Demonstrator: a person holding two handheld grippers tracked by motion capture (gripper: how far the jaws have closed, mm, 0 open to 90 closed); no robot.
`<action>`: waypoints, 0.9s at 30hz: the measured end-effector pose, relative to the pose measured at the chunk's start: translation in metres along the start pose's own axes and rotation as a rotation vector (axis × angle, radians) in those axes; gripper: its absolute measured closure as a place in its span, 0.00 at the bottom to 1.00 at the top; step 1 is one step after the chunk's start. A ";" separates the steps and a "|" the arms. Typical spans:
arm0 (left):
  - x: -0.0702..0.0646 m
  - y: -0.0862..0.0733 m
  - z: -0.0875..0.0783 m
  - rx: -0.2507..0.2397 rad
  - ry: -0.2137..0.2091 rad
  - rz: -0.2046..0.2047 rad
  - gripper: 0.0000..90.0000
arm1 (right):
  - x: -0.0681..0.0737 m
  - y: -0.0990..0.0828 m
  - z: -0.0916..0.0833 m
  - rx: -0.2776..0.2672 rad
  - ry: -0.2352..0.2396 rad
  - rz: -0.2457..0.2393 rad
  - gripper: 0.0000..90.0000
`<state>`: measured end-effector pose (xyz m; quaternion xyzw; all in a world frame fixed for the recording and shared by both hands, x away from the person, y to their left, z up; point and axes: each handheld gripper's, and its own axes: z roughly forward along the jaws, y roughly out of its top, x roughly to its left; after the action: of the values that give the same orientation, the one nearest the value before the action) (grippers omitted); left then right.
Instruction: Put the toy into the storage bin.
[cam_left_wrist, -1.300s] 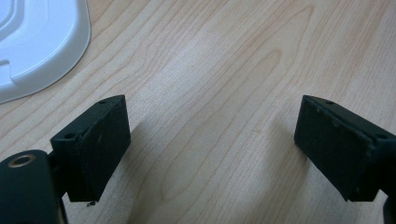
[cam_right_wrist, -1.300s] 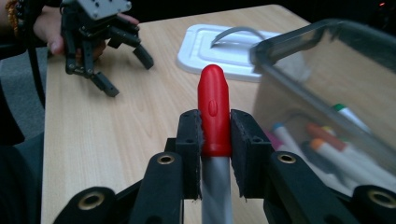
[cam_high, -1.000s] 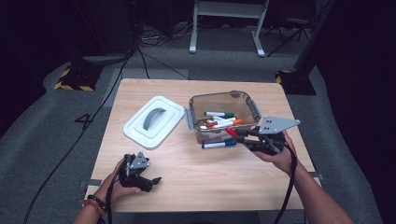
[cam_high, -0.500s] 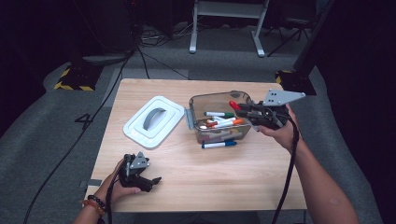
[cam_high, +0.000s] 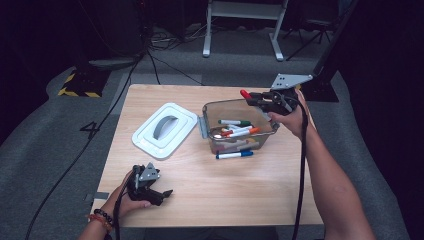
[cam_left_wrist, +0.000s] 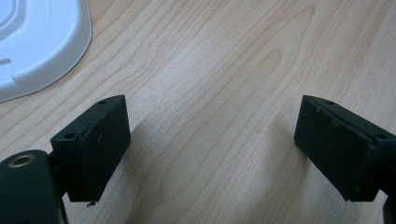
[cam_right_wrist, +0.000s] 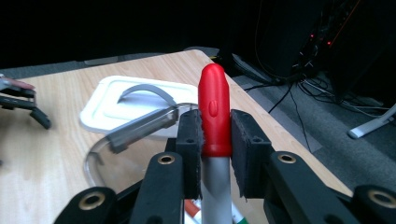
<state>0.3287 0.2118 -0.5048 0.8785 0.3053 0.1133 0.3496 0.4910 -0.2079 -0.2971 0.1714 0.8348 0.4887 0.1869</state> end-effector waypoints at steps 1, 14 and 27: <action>0.000 0.000 0.000 0.000 0.000 -0.001 0.12 | 0.000 0.000 0.000 0.000 0.000 0.000 0.83; 0.000 0.000 0.000 0.000 0.000 -0.003 0.12 | -0.018 -0.022 0.060 0.188 0.044 -0.060 0.83; 0.000 0.000 0.000 0.000 0.000 -0.004 0.12 | -0.010 -0.050 0.094 0.458 0.167 -0.168 0.83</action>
<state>0.3281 0.2120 -0.5049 0.8779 0.3070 0.1124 0.3498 0.5400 -0.1650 -0.3818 0.0984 0.9476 0.2820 0.1138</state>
